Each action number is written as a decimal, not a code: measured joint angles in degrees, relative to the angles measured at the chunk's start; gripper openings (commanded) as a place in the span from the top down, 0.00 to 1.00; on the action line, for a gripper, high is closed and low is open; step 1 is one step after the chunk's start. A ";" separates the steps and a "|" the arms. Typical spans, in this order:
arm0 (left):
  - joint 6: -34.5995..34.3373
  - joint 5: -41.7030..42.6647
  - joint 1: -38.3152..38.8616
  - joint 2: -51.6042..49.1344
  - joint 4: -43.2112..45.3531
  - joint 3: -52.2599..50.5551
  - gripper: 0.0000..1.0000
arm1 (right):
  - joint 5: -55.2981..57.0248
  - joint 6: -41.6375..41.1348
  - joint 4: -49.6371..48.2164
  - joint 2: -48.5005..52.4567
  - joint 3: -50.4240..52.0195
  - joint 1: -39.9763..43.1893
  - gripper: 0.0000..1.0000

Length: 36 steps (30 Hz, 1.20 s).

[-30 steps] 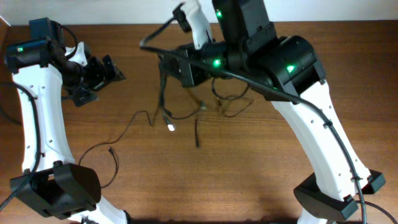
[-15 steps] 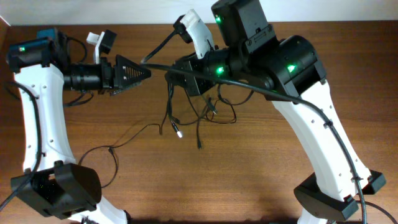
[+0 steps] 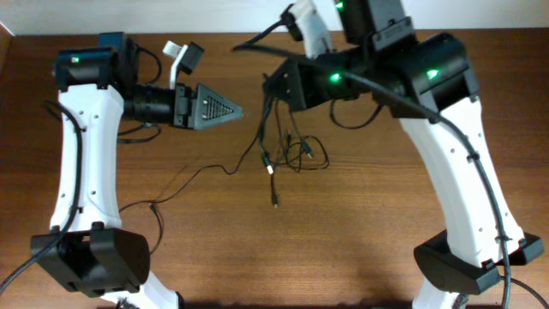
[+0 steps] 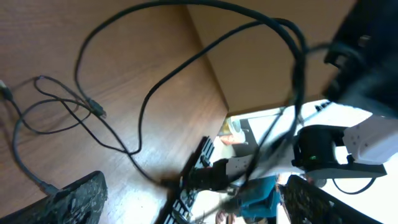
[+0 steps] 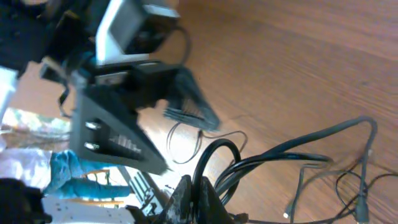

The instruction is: Untangle cables

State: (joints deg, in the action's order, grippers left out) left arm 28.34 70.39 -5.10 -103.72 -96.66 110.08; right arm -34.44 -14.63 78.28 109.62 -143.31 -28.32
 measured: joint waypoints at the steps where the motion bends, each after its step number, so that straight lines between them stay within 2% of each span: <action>1: 0.07 0.39 -0.66 0.00 0.00 0.00 0.07 | -0.04 0.02 0.02 0.00 0.00 0.55 0.96; 5: 0.24 2.43 -1.62 0.00 0.02 0.00 0.07 | -1.84 0.02 -0.31 0.00 0.00 0.83 0.96; 13: 0.39 3.78 2.03 0.00 2.21 0.00 0.07 | -4.24 0.00 -1.16 0.39 0.00 -2.08 0.96; 36: 0.42 4.17 3.30 0.00 5.64 0.00 0.08 | -13.55 -3.04 -4.85 1.73 0.02 -2.78 0.96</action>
State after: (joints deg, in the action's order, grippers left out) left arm 28.75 74.56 -1.80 -103.72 -91.02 110.08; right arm -47.99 -17.67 73.43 111.35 -143.28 -31.09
